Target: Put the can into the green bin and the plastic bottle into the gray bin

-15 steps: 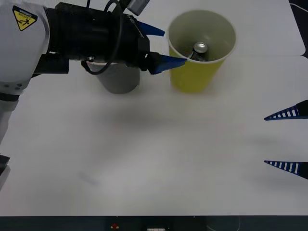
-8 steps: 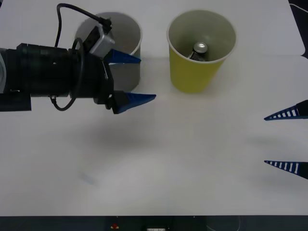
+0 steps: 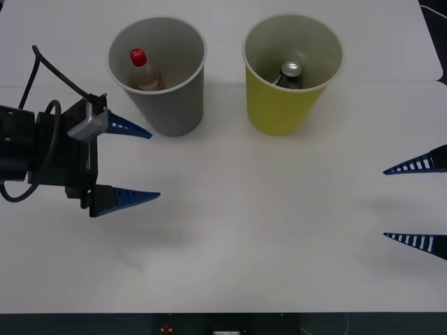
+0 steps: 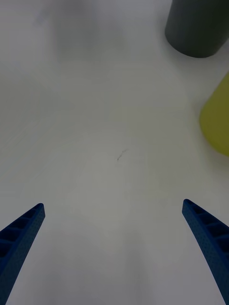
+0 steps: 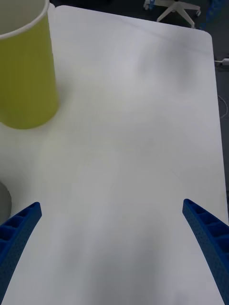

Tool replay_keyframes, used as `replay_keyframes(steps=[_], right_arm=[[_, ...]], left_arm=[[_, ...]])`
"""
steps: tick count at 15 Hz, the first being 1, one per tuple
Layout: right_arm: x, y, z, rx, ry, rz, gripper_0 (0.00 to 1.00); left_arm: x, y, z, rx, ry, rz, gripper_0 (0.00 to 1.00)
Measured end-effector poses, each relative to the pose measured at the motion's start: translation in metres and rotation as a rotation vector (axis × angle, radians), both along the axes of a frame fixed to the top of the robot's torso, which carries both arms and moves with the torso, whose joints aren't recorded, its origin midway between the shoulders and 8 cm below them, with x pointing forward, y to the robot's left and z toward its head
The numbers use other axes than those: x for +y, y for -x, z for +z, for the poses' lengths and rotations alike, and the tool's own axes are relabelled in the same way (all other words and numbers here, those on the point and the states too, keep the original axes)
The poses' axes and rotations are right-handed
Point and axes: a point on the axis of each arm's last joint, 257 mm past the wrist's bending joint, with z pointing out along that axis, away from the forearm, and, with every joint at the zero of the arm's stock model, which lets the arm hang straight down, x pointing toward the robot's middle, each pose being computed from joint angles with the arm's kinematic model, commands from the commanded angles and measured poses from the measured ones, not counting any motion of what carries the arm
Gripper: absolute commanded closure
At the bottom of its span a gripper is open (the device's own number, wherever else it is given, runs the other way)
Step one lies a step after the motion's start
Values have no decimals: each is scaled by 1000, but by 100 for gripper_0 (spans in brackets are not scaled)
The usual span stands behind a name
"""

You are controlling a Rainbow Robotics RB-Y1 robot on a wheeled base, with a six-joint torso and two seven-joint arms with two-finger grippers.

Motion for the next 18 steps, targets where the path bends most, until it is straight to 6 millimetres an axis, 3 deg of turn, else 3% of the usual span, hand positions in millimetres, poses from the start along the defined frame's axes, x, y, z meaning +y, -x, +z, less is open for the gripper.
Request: replay_keyframes(steps=[5, 11, 18], right_arm=[[0, 0, 0, 0, 0, 0, 0], [0, 0, 0, 0, 0, 0, 0], [0, 0, 0, 0, 0, 0, 0]], left_arm=[[48, 22, -28, -29, -80, -20, 0], [92, 41, -50, -62, -103, -19, 0], [137, 43, -62, 4, -83, -3, 0]])
